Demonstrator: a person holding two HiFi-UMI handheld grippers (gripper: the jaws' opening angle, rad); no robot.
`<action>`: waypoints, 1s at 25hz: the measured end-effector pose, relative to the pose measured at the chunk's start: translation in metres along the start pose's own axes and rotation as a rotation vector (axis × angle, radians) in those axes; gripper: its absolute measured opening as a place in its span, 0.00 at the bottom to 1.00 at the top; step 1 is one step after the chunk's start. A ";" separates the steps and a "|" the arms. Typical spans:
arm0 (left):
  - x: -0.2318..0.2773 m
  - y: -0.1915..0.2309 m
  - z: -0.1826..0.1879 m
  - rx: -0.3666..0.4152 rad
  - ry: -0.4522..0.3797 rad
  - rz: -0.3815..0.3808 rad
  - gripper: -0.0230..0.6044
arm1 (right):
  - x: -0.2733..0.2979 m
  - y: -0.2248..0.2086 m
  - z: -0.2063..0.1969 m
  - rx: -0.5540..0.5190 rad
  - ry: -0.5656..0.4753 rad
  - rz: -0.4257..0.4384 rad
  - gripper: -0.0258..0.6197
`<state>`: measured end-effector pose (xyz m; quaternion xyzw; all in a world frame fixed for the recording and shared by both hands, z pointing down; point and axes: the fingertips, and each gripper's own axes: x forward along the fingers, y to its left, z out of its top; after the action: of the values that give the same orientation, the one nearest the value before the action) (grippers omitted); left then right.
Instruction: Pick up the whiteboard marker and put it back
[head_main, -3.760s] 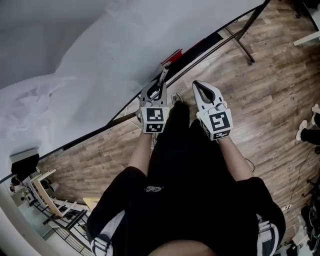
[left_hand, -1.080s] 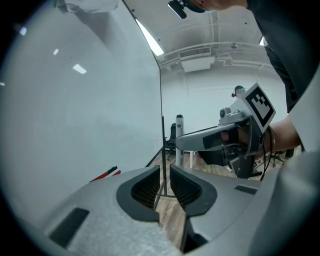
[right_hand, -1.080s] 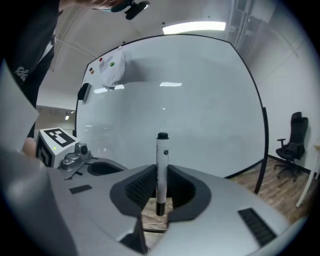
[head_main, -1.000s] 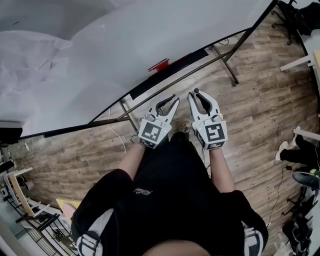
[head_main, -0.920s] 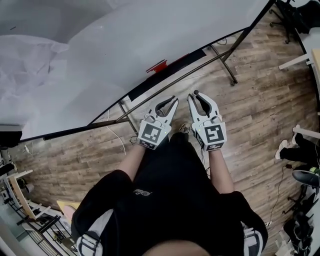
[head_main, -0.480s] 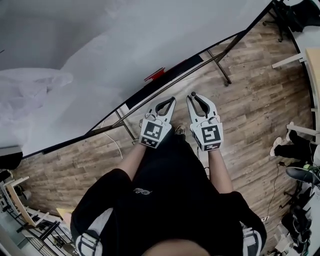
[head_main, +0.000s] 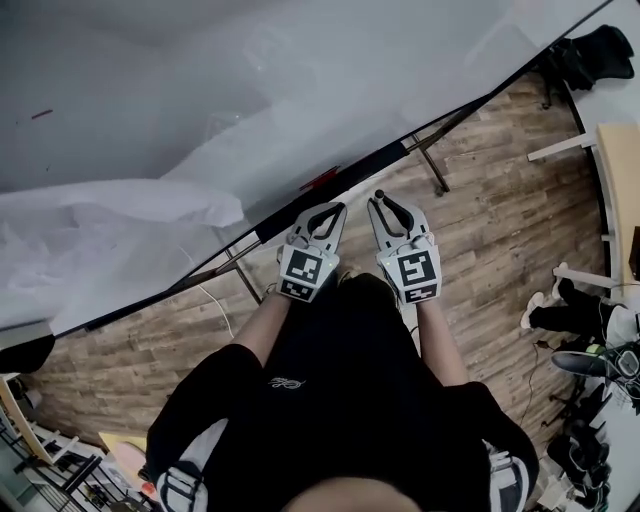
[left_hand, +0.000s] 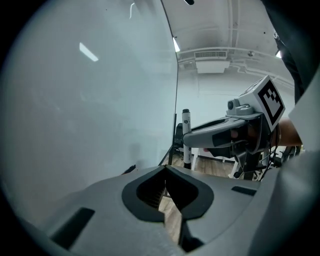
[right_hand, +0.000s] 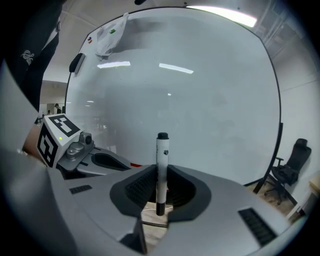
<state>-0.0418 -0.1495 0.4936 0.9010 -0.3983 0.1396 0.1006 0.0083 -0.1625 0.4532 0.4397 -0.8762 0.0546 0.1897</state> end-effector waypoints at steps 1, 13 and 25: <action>0.001 0.000 -0.001 -0.002 -0.001 0.004 0.05 | 0.003 0.000 -0.001 -0.008 0.006 0.006 0.13; 0.040 0.011 -0.006 -0.057 0.064 0.155 0.05 | 0.033 -0.038 -0.005 -0.068 0.002 0.199 0.13; 0.094 -0.020 0.009 -0.190 0.073 0.575 0.05 | 0.024 -0.104 -0.036 -0.338 -0.012 0.484 0.13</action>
<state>0.0354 -0.2039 0.5149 0.7321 -0.6444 0.1569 0.1552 0.0878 -0.2340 0.4884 0.1802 -0.9534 -0.0510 0.2366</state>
